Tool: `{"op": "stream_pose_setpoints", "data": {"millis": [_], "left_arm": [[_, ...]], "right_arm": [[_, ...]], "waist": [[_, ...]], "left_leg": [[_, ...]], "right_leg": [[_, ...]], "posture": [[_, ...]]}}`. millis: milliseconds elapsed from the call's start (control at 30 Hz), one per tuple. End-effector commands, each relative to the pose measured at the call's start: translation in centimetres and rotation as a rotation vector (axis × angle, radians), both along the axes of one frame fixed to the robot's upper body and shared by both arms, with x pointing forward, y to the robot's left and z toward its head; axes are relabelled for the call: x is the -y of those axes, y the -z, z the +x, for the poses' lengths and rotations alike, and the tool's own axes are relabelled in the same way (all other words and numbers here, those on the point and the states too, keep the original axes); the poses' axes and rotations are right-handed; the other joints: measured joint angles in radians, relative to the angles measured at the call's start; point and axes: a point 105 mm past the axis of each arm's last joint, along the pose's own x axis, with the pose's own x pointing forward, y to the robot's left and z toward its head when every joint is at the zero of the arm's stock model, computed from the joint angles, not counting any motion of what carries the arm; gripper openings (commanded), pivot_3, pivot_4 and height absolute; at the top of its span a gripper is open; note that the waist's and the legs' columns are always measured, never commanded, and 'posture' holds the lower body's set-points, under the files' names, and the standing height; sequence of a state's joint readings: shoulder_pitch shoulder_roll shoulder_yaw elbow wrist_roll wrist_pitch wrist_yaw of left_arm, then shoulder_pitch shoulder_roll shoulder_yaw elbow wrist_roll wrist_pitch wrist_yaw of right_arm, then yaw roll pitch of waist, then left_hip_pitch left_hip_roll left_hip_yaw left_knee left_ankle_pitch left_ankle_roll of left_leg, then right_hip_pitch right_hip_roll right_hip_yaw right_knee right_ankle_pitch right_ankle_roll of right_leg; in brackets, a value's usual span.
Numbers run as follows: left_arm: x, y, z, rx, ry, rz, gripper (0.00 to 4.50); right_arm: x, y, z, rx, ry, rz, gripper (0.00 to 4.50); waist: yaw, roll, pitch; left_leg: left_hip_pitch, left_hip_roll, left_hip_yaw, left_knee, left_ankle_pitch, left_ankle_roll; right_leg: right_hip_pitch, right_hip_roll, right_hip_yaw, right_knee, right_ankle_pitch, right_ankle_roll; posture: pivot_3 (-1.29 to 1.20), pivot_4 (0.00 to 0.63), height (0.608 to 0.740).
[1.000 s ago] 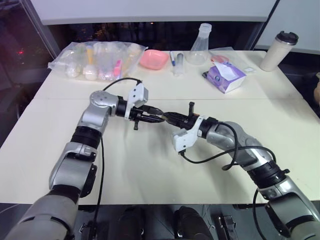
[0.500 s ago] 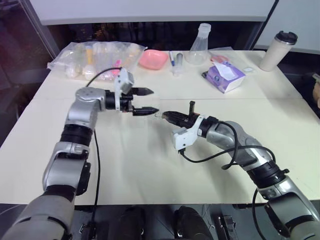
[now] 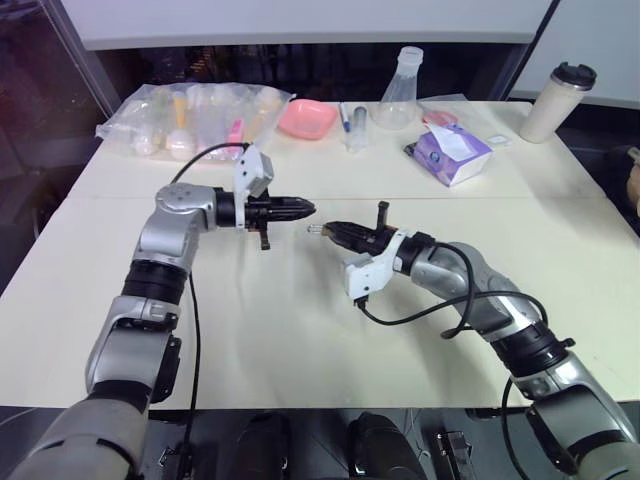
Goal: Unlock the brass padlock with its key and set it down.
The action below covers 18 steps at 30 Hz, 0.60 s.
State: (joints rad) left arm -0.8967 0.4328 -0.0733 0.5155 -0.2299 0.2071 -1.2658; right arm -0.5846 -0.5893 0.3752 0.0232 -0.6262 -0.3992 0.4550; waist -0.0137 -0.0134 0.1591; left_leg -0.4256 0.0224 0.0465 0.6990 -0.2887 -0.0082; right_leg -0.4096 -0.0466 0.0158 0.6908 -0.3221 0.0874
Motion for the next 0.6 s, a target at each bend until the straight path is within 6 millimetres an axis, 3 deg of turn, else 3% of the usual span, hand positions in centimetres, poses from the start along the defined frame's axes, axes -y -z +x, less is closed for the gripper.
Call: {"op": "stream_pose_setpoints", "data": {"millis": [33,367,600], "left_arm": [[0.2,-0.5,0.0,0.028,0.011,0.000,0.24],[0.6,-0.3,-1.1,-0.020,0.089,-0.007,0.24],[0.0,1.2,-1.8,-0.033,0.107,0.070,0.24]], "right_arm": [[-0.1,-1.7,-0.2,0.044,-0.010,0.036,0.00],[0.0,-1.7,-0.1,0.040,-0.001,0.039,0.00],[0.0,-1.9,-0.1,0.039,-0.003,0.039,0.00]], "waist": [[0.000,0.000,0.000],[0.000,0.000,0.000],[-0.001,0.000,0.000]], "left_leg": [[0.000,0.000,0.000,0.000,0.000,0.000],[0.000,0.000,0.000,0.000,0.000,0.000],[0.000,0.000,0.000,0.000,0.000,0.000]], "right_leg": [[0.000,0.000,0.000,0.000,0.000,0.000],[0.000,0.000,0.000,0.000,0.000,0.000],[0.000,0.000,0.000,0.000,0.000,0.000]], "posture": [[0.00,0.150,0.715],[0.00,0.150,0.715],[0.00,0.150,0.715]]}}
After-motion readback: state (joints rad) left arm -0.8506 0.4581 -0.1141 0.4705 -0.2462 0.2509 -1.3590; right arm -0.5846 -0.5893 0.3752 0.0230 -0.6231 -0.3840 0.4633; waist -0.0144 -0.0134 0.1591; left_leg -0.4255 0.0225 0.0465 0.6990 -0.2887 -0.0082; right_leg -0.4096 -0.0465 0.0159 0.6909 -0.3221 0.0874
